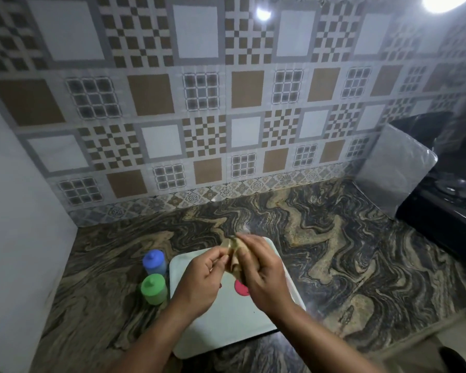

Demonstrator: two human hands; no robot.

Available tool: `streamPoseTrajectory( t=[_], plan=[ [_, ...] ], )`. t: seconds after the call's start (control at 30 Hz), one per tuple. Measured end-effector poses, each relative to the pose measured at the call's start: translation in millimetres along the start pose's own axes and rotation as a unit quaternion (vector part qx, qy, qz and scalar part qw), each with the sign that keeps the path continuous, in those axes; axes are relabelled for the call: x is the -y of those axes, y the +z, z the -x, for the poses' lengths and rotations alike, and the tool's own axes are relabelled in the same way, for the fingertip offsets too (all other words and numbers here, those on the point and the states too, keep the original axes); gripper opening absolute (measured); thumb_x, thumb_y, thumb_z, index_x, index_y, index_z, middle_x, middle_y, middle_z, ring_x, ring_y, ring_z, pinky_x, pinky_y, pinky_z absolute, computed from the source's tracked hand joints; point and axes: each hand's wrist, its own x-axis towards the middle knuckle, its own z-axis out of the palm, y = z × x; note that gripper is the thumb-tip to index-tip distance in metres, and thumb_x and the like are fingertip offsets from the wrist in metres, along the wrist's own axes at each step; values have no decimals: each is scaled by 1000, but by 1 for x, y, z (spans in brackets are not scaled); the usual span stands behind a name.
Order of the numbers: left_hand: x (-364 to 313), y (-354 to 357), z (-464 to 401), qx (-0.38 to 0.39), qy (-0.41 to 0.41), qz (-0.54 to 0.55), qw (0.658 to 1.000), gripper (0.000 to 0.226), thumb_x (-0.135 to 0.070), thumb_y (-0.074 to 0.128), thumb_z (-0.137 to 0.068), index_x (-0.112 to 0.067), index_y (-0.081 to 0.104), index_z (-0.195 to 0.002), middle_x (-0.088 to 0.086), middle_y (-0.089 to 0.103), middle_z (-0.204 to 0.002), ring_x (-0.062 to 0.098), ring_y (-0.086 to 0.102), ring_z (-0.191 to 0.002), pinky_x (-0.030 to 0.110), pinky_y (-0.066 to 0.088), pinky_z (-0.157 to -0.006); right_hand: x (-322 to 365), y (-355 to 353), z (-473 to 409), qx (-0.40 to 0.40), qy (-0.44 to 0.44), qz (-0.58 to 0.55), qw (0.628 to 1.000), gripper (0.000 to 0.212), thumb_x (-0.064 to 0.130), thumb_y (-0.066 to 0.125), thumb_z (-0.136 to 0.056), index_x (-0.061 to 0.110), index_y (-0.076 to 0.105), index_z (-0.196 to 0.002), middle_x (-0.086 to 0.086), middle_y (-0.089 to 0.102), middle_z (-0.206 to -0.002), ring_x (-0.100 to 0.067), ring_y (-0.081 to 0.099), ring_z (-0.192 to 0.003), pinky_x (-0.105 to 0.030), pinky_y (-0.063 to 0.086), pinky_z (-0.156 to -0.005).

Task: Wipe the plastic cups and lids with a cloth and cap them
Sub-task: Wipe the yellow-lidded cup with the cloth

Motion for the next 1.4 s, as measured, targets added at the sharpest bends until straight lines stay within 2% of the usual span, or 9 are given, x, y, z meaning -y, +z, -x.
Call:
streamPoseTrajectory(
  t=[0.23, 0.4, 0.6, 0.73, 0.87, 1.0, 1.13, 1.2, 1.4],
  plan=[
    [-3, -21, 12, 7, 42, -12, 999, 20, -11, 54, -102, -17, 73, -104, -21, 71, -82, -8, 60, -69, 12, 44, -67, 20, 22, -30, 121, 420, -151, 887, 54, 56, 63, -93, 5, 78, -100, -21, 79, -95, -29, 74, -81, -53, 62, -88],
    [0, -43, 17, 26, 94, -27, 995, 19, -16, 54, -102, -18, 72, -106, -6, 73, -93, 12, 68, -88, 33, 55, -78, 19, 40, 4, 29, -29, -37, 998, 50, 50, 52, -107, 8, 74, -122, -4, 75, -113, -17, 72, -111, -35, 56, -92],
    [21, -69, 33, 43, 93, -79, 992, 20, -30, 59, -100, -27, 74, -113, -10, 76, -96, 16, 72, -81, 34, 57, -70, 54, 46, -27, 206, 525, -214, 797, 36, 41, 56, -102, 13, 76, -93, -16, 76, -91, -33, 74, -79, -47, 63, -73],
    [24, -77, 33, 10, 18, 6, 1000, 17, -23, 62, -97, -24, 74, -109, -8, 77, -102, 9, 72, -99, 42, 59, -87, 33, 75, 3, 10, 105, -47, 993, 38, 45, 58, -100, 14, 79, -108, -4, 79, -102, -26, 75, -100, -41, 61, -86],
    [23, -81, 49, 20, 105, -35, 994, 17, -18, 59, -99, -25, 73, -104, -15, 73, -92, 4, 69, -88, 22, 53, -76, 34, 77, 11, 87, 21, -71, 993, 38, 43, 56, -102, 12, 77, -108, 4, 76, -101, -9, 72, -95, -30, 55, -82],
    [33, -86, 58, 6, 101, -29, 994, 16, -25, 62, -97, -21, 75, -103, -13, 75, -95, 7, 71, -89, 20, 54, -74, 56, 62, -11, 319, 528, -273, 739, 56, 58, 53, -102, 6, 73, -102, -17, 71, -90, -31, 70, -83, -47, 62, -79],
    [33, -93, 54, -7, 76, -9, 997, 18, -22, 59, -97, -27, 75, -103, -11, 76, -100, 8, 71, -95, 31, 57, -83, 49, 81, 3, 92, 161, -50, 981, 49, 53, 58, -99, 9, 79, -107, 2, 78, -94, -16, 71, -92, -35, 55, -83],
    [29, -95, 56, -6, 96, -13, 995, 20, -21, 59, -97, -32, 74, -104, -12, 76, -97, 7, 71, -91, 27, 56, -79, 43, 92, 22, 43, -4, -40, 998, 40, 41, 57, -103, 7, 77, -114, 1, 77, -103, -12, 73, -97, -30, 55, -83],
    [22, -99, 52, 4, 102, -70, 992, 10, -20, 64, -97, -19, 74, -98, -14, 72, -87, 2, 66, -77, 16, 47, -65, 67, 89, 0, 127, 454, -180, 863, 44, 46, 59, -102, 7, 76, -94, -20, 72, -80, -30, 68, -67, -38, 56, -62]
  ],
)
